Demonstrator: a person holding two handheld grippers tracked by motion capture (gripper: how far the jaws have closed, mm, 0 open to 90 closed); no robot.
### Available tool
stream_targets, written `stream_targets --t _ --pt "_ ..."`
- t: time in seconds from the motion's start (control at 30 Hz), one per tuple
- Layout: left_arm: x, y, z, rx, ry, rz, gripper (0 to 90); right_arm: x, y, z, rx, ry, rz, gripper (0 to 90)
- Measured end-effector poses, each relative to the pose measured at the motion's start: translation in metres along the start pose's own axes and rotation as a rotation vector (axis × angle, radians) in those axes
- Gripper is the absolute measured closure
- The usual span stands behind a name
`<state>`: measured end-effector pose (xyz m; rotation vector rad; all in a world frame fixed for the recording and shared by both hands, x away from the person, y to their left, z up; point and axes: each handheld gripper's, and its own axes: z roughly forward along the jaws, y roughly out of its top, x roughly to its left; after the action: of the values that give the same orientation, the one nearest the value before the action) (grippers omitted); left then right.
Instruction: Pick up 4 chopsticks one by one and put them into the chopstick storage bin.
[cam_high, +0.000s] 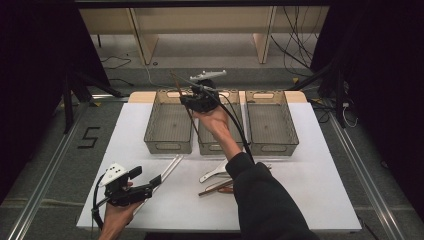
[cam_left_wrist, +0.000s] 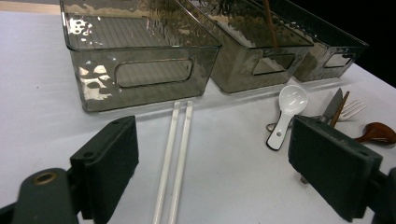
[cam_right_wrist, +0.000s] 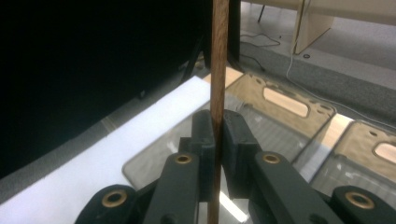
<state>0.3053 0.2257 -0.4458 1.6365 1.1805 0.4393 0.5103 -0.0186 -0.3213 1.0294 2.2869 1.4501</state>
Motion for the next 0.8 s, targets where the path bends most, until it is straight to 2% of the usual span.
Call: stream_targets --t 0.4,0.8 --pt "0.001 0.0 0.001 -0.002 0.0 0.003 15.8 0.005 0.02 0.03 -0.026 -0.01 0.023 84.5" --pt "0.0 0.0 0.0 -0.002 -0.002 0.007 15.8 0.001 0.021 0.053 -0.038 -0.042 0.049 84.5"
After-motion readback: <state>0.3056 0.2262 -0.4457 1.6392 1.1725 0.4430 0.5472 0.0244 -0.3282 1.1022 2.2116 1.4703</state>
